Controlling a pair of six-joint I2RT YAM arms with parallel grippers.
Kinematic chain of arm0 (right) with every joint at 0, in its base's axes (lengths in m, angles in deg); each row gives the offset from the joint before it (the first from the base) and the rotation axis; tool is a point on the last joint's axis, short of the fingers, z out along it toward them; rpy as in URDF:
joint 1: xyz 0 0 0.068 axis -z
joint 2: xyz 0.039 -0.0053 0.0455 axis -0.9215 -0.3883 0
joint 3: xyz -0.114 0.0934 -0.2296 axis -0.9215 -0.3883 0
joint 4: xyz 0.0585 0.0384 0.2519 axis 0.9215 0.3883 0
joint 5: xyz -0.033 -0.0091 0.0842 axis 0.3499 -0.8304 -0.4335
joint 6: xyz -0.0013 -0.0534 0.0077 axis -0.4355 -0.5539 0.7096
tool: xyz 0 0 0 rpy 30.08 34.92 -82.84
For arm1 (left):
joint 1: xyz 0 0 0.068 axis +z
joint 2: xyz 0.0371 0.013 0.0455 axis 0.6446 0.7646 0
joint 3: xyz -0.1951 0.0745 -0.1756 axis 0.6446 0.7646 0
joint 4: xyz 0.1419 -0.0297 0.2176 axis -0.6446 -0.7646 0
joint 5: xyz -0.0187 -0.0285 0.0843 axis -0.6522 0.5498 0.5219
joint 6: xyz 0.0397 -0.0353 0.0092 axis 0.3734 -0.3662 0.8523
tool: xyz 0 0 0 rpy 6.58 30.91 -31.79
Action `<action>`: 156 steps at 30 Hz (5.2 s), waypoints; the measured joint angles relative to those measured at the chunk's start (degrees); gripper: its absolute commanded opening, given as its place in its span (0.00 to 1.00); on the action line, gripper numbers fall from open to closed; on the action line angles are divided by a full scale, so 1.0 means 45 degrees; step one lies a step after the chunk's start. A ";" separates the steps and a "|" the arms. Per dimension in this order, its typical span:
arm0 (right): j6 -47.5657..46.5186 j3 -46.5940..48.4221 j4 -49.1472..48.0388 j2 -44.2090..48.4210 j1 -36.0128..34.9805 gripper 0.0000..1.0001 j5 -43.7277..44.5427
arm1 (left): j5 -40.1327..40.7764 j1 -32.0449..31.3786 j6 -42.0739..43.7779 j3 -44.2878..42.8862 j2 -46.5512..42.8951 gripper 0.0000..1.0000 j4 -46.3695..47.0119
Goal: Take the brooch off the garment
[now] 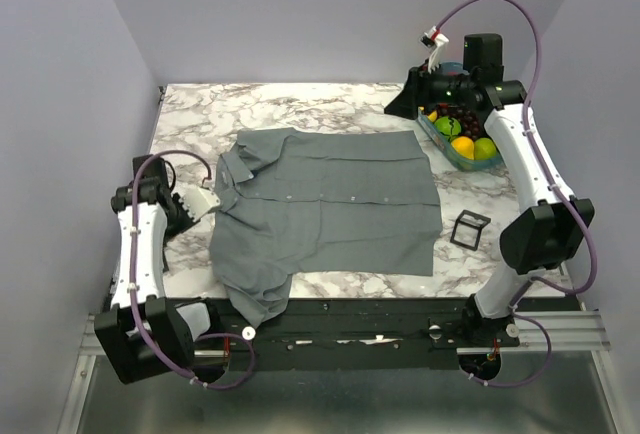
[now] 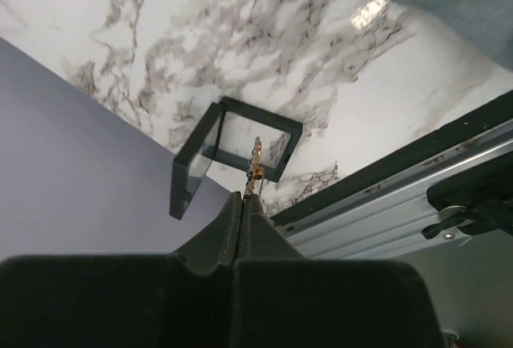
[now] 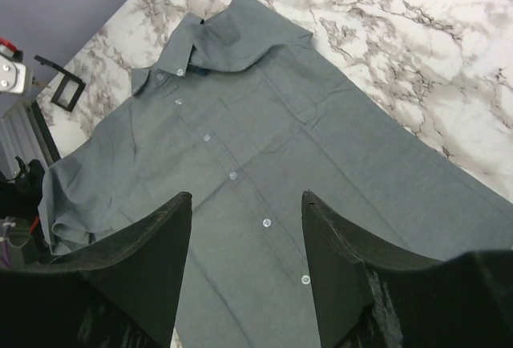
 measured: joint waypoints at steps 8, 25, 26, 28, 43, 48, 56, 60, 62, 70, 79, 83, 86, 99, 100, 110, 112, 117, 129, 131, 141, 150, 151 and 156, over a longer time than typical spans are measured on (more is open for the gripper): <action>0.0685 0.0942 -0.0083 -0.0894 -0.0073 0.65 -0.0355 | 0.2501 0.0146 -0.0219 0.3677 -0.2040 0.00 0.2059; 0.1593 0.0748 -0.0670 -0.0928 -0.0549 0.65 -0.0685 | 0.4711 0.0146 0.0301 0.8106 -0.5527 0.00 0.6635; 0.1564 0.0670 -0.0665 -0.0923 -0.0573 0.65 -0.0680 | 0.4794 0.0146 0.0306 0.8170 -0.5455 0.00 0.6839; 0.1564 0.0495 -0.0665 -0.0923 -0.0573 0.65 -0.0685 | 0.4920 0.0146 0.0306 0.8194 -0.5319 0.00 0.7179; 0.1583 0.0253 -0.0675 -0.0923 -0.0753 0.65 -0.0699 | 0.5314 0.0146 0.0413 0.8471 -0.4522 0.00 0.8738; 0.1588 0.0253 -0.0675 -0.0923 -0.0792 0.65 -0.0733 | 0.5328 0.0146 0.0486 0.8495 -0.4333 0.00 0.9034; 0.1588 0.0165 -0.0675 -0.0923 -0.0821 0.65 -0.0743 | 0.5333 0.0146 0.0593 0.9044 -0.3915 0.00 0.9602; 0.1593 0.0146 -0.0675 -0.0923 -0.0947 0.65 -0.0748 | 0.5333 0.0146 0.0617 0.9097 -0.3891 0.00 0.9680; 0.1593 0.0141 -0.0675 -0.0923 -0.1035 0.65 -0.0767 | 0.5333 0.0146 0.0622 0.9097 -0.3895 0.00 0.9670; 0.1598 0.0034 -0.0675 -0.0923 -0.1156 0.65 -0.0787 | 0.5328 0.0146 0.0636 0.9015 -0.4133 0.00 0.9627; 0.1627 0.0034 -0.0690 -0.0923 -0.1156 0.65 -0.0840 | 0.5328 0.0155 0.0831 0.9015 -0.3784 0.00 0.9972; 0.1719 0.0034 -0.0719 -0.0923 -0.1161 0.64 -0.0894 | 0.5328 0.0170 0.0874 0.9010 -0.3517 0.00 1.0108; 0.1753 0.0000 -0.0738 -0.0923 -0.1209 0.64 -0.0942 | 0.5328 0.0214 0.0928 0.9010 -0.3444 0.00 1.0244; 0.1821 -0.0306 -0.0797 -0.0928 -0.1253 0.65 -0.1059 | 0.5328 0.0457 0.1311 0.8869 -0.2953 0.00 1.0953; 0.1821 -0.0306 -0.0801 -0.0937 -0.1268 0.65 -0.1059 | 0.5328 0.0476 0.1316 0.8869 -0.2880 0.00 1.1001; 0.1846 -0.0311 -0.0811 -0.1132 -0.1292 0.65 -0.1064 | 0.5314 0.0641 0.1341 0.8782 -0.2336 0.00 1.1249; 0.1846 -0.0311 -0.0811 -0.1141 -0.1292 0.65 -0.1069 | 0.5314 0.0656 0.1326 0.8709 -0.2220 0.00 1.1249; 0.1851 -0.0311 -0.0811 -0.1190 -0.1297 0.65 -0.1088 | 0.5314 0.0656 0.1243 0.8631 -0.2142 0.09 1.1157; 0.1928 -0.0325 -0.0811 -0.1525 -0.1297 0.65 -0.1180 | 0.5076 0.0661 0.0767 0.8432 -0.2555 0.28 1.0234; 0.1948 -0.0325 -0.0811 -0.1549 -0.1297 0.65 -0.1185 | 0.5061 0.0661 0.0704 0.8432 -0.2681 0.29 1.0127; 0.1953 -0.0325 -0.0811 -0.1554 -0.1297 0.65 -0.1263 | 0.4945 0.0661 0.0559 0.8476 -0.3235 0.30 0.9481; 0.1953 -0.0330 -0.0811 -0.1554 -0.1297 0.65 -0.1263 | 0.4930 0.0665 0.0520 0.8922 -0.3682 0.31 0.9209; 0.1953 -0.0330 -0.0811 -0.1554 -0.1297 0.64 -0.1263 | 0.4925 0.0670 0.0510 0.8976 -0.3721 0.31 0.9146; 0.1948 -0.0330 -0.0811 -0.1554 -0.1297 0.65 -0.1268 | 0.4673 0.0670 0.0296 0.9039 -0.4022 0.35 0.8548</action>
